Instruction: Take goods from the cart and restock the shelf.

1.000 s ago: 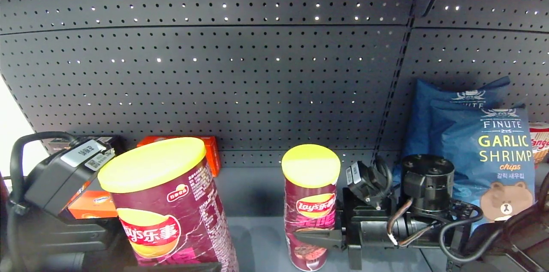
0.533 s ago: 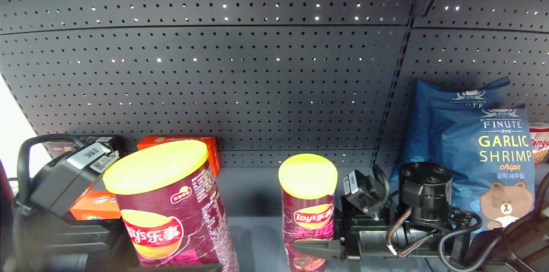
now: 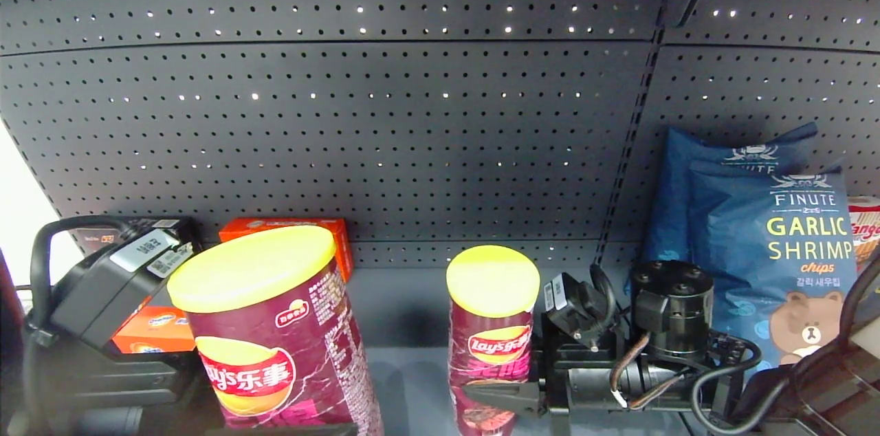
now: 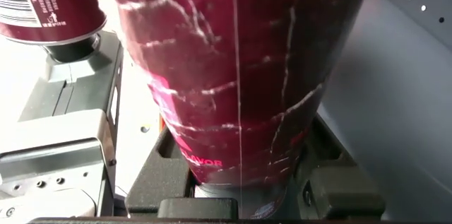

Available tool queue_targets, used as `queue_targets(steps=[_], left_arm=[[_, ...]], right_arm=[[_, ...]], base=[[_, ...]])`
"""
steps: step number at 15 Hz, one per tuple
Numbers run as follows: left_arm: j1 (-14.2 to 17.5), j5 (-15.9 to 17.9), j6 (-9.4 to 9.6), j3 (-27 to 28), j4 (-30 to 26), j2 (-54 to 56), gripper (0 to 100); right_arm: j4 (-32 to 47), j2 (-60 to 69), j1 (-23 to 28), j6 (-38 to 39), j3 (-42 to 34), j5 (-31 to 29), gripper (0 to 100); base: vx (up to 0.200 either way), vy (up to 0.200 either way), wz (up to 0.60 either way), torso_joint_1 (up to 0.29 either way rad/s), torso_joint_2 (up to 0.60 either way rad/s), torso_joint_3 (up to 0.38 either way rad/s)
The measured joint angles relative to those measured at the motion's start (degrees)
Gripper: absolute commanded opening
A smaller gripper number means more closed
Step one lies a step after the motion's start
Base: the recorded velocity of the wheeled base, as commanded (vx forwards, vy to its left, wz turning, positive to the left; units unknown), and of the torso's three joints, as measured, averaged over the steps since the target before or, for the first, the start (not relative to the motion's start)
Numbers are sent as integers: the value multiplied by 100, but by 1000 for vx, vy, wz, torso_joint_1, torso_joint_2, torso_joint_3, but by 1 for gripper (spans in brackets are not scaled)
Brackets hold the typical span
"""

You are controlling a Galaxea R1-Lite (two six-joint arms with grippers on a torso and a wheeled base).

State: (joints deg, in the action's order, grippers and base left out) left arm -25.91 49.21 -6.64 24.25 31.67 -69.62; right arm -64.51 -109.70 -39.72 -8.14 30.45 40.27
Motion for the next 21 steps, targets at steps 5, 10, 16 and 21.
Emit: queue_targets(steps=[5, 10, 16, 21], left_arm=[[-5, 0, 2, -5, 2, 0, 0], [-9, 0, 2, -5, 2, 5, 0], [-11, -6, 7, -68, 5, 27, 0], [20, -35, 7, -256, 2, 50, 0]], right_arm=[[61, -13, 24, -12, -20, -6, 100], [-2, 41, 138, -20, -127, -17, 100], [-165, 642, 538, -22, -848, 5, 100], [-141, 1762, 540, 169, -1609, 2, 100]], base=[[0, 0, 0, 0, 0, 0], [0, 0, 0, 0, 0, 0], [0, 0, 0, 0, 0, 0], [0, 0, 0, 0, 0, 0]])
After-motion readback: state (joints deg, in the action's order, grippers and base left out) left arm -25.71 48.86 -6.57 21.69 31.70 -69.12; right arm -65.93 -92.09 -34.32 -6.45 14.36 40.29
